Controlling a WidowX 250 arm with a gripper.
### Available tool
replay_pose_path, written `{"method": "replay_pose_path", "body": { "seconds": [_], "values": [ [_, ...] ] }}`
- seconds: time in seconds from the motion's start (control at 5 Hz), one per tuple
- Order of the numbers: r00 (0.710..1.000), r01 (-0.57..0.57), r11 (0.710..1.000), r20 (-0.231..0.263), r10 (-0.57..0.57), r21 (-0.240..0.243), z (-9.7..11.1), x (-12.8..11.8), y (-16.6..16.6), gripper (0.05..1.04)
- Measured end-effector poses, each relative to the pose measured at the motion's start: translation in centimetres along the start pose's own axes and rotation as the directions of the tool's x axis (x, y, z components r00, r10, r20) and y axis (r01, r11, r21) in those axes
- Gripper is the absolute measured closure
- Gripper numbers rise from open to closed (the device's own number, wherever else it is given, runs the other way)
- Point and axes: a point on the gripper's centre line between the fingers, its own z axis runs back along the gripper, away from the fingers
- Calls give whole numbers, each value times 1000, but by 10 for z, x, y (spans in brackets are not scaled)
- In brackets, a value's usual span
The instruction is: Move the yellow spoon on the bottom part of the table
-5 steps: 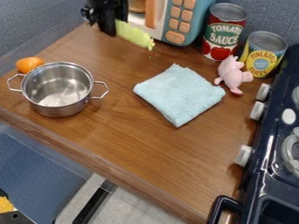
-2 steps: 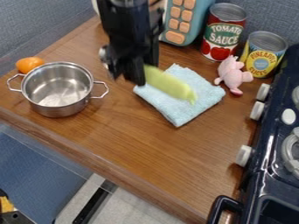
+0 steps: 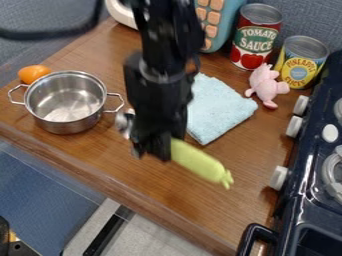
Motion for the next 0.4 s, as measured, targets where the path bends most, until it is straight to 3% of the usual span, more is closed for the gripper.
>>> {"method": "replay_pose_path", "body": {
  "seconds": [0.2, 0.4],
  "values": [
    [999, 14, 999, 38, -15, 45, -18, -3, 15, 757],
    [998, 30, 996, 53, -35, 90, -27, -5, 24, 695]
  ]
}}
